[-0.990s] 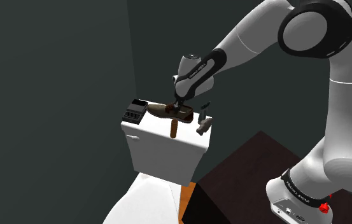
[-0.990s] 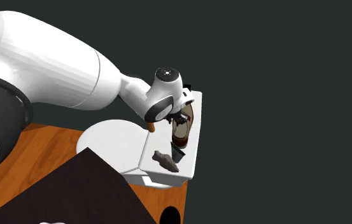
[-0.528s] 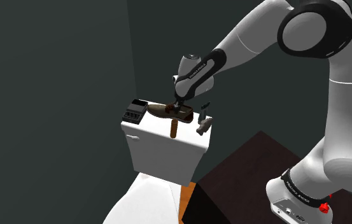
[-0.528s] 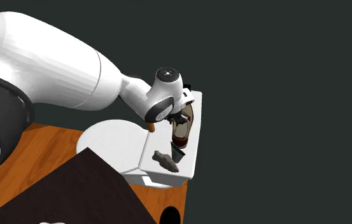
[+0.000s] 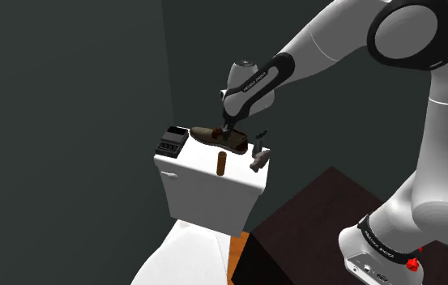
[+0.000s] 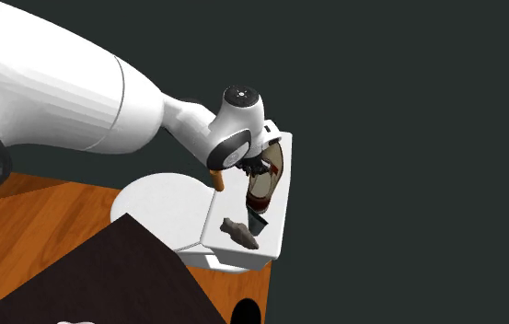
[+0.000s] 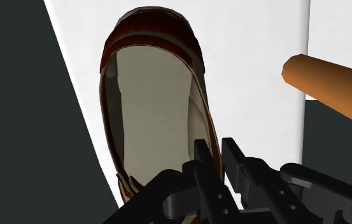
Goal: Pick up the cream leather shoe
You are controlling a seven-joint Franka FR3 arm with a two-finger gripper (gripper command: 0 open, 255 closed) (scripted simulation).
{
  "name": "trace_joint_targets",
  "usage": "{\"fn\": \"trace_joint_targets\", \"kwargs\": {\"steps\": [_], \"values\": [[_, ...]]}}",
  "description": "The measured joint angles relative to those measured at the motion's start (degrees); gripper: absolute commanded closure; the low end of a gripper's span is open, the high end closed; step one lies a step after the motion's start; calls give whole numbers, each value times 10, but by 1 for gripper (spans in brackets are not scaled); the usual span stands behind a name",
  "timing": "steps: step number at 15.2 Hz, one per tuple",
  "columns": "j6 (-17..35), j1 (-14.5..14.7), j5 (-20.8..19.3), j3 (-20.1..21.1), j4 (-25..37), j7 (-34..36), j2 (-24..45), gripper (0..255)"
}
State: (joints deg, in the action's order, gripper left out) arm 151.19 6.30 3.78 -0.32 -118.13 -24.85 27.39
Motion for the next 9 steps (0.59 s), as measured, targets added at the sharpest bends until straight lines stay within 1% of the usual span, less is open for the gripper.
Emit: {"fn": "trace_joint_targets", "kwargs": {"steps": [9], "values": [[-51, 3, -4, -2, 1, 6, -50, 255]]}}
